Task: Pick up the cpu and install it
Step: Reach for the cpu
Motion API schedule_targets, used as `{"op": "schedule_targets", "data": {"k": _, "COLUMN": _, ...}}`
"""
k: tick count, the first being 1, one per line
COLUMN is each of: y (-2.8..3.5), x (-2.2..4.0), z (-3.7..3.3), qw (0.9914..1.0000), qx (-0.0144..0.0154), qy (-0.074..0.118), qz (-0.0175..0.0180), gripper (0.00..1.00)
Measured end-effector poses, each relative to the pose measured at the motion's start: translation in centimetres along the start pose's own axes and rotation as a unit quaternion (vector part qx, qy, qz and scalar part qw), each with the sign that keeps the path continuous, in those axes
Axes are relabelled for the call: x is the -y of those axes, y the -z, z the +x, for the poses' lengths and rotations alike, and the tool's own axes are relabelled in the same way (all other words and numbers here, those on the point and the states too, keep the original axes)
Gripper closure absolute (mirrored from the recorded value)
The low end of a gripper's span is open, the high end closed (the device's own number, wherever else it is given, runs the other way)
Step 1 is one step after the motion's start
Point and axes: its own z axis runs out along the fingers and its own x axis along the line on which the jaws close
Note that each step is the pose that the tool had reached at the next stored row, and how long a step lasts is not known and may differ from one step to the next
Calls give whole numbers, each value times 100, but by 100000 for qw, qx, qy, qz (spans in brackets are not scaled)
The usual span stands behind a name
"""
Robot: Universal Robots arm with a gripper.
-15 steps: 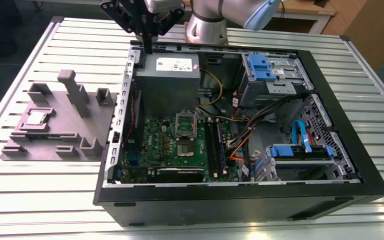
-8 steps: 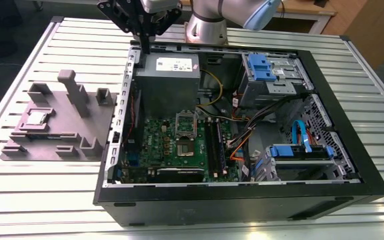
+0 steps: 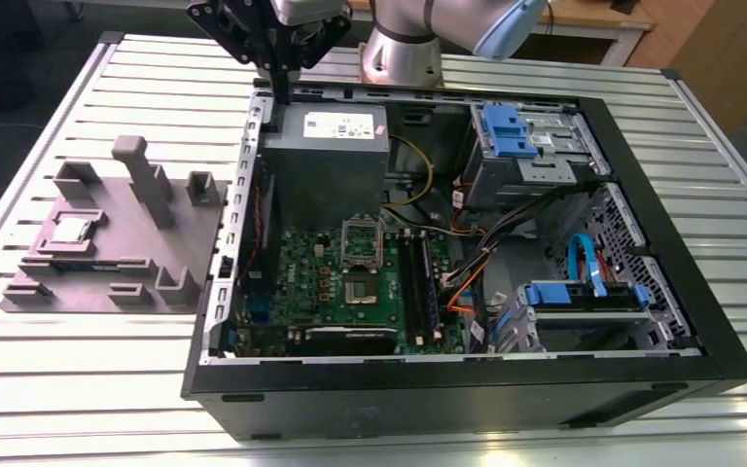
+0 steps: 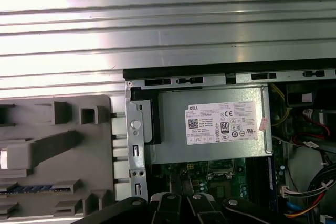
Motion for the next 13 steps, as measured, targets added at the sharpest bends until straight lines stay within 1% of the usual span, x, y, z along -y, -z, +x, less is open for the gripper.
{"op": "schedule_targets", "data": {"k": 13, "y": 1, "x": 3, "z": 40, "qw": 100000, "qx": 2, "qy": -1, "qz": -1, "gripper": 90}}
